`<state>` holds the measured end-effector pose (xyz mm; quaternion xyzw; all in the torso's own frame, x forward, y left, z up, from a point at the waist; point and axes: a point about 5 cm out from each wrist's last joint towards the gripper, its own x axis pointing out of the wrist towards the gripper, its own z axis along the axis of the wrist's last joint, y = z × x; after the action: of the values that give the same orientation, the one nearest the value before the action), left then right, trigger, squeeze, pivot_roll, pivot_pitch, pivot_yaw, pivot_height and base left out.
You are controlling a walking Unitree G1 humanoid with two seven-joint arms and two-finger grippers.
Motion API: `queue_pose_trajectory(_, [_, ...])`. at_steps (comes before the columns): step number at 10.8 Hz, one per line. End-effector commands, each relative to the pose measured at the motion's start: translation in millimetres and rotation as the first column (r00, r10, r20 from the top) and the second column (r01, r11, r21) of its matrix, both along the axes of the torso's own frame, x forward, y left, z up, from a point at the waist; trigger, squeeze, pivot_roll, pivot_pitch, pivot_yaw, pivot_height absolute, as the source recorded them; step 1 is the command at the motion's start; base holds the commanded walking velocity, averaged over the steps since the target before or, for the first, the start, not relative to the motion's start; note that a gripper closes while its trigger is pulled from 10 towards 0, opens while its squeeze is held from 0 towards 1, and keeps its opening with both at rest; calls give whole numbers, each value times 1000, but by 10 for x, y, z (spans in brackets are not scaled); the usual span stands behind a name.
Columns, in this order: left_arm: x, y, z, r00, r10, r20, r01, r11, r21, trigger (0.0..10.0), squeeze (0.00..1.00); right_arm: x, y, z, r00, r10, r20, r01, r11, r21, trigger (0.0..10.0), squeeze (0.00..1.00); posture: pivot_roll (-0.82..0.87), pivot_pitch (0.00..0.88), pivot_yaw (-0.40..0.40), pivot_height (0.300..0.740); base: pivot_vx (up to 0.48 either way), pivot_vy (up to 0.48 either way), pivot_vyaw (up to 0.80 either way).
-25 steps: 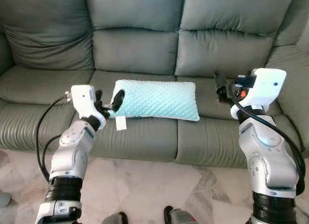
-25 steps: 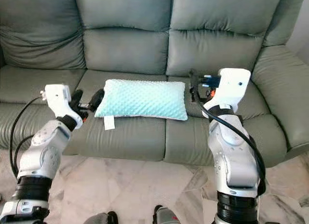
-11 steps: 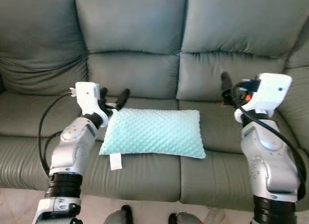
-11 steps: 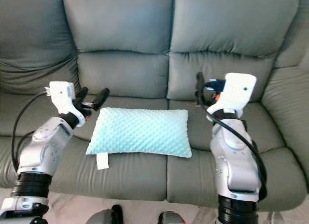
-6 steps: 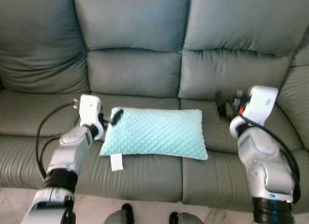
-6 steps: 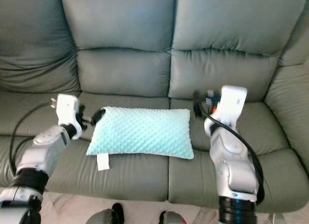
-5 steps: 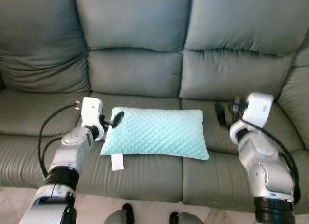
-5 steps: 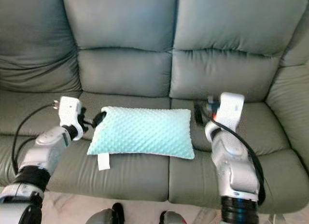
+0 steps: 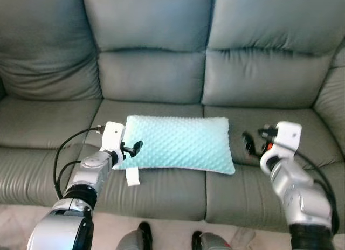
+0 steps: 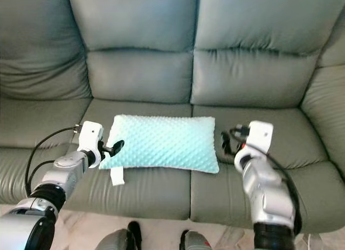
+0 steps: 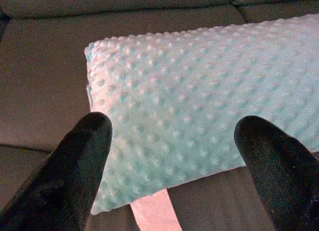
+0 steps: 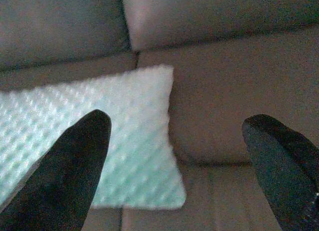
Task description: Move the pillow to the sofa
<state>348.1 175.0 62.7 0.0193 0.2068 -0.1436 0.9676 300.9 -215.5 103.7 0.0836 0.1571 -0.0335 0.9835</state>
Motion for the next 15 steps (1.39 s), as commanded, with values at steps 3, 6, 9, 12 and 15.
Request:
queue_pose_trajectory(3, [-67, -37, -41, 998, -55, 33, 57, 998, -39, 10000, 0, -162, 323, 30, 992, 112, 63, -112, 994, 7, 10000, 0, -208, 300, 45, 740, 0, 0, 0])
queue_pose_trajectory(6, [-276, -3, -286, 997, -75, -7, 75, 997, -9, 10000, 0, -270, 501, -128, 991, 129, 39, -132, 989, 67, 10000, 0, -202, 297, 45, 740, 0, 0, 0])
queue_pose_trajectory(9, [-447, 175, -165, 982, -1, 187, 17, 996, -82, 10000, 0, -514, 477, -84, 991, 65, 120, -65, 998, 1, 10000, 0, -201, 296, 43, 740, 0, 0, 0])
queue_pose_trajectory(12, [-905, 452, 36, 953, 34, 301, -31, 999, -14, 10000, 0, -855, 415, 132, 982, 50, 182, -36, 996, -82, 10000, 0, -186, 302, 38, 740, 0, 0, 0])
queue_pose_trajectory(15, [-1161, 526, 70, 955, 82, 285, -86, 996, 0, 10000, 0, -914, 386, 168, 979, 88, 185, -71, 993, -96, 10000, 0, -174, 298, 19, 740, 0, 0, 0])
